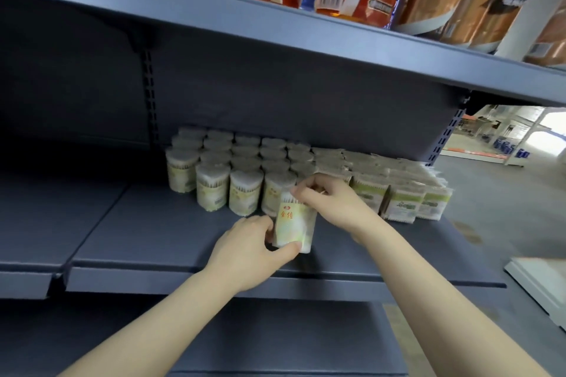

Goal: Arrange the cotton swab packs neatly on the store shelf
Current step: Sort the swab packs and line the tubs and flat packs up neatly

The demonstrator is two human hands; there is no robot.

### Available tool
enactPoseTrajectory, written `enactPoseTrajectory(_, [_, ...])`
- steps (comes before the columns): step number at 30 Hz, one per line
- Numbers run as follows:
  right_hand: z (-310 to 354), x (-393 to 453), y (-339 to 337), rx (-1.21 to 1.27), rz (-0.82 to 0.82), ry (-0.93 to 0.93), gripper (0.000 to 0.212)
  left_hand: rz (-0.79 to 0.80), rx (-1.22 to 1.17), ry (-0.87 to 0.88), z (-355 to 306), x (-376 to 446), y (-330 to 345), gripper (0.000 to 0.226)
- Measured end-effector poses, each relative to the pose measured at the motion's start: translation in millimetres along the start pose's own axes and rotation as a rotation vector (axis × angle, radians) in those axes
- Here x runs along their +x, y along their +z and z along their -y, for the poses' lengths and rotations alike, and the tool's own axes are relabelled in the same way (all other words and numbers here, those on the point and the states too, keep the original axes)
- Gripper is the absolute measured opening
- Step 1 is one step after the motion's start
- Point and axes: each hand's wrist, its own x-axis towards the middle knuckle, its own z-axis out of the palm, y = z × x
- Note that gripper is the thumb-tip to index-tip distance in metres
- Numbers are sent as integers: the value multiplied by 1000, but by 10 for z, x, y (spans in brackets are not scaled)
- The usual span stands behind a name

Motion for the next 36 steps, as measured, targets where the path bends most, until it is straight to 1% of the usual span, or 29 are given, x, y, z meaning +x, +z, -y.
enactPoseTrajectory(5, [124, 49, 143, -10, 82, -7, 22, -10, 30, -45, 190, -59, -108, 38])
enactPoseTrajectory(11, [226, 112, 271, 17, 129, -19, 21, -36, 23, -55, 320, -99, -206, 33])
enactPoseTrajectory(14, [265, 140, 291, 43, 141, -34, 15, -56, -2, -60, 366, -92, -215, 32])
enactPoseTrajectory(16, [284, 160, 302, 49, 157, -44, 15, -82, -41, -66, 384, -78, -216, 34])
enactPoseTrajectory(20, [306, 201, 333, 6, 178, -84, 23, -108, -88, -72, 391, -36, -211, 47])
enactPoseTrajectory(23, [320, 233, 365, 11, 195, -115, 19, -134, -95, -111, 428, 3, -220, 48])
enactPoseTrajectory(26, [317, 298, 410, 67, 144, -122, 11, -166, -84, -157, 473, 16, -241, 49])
enactPoseTrajectory(29, [305, 380, 467, 29, 42, -159, 13, -218, -39, -186, 552, -11, -292, 51])
enactPoseTrajectory(32, [303, 453, 515, -6, -42, -197, 16, -265, 34, -207, 678, -40, -389, 46])
enactPoseTrajectory(36, [306, 536, 587, -43, -99, -221, 22, -310, 69, -228, 909, -72, -528, 45])
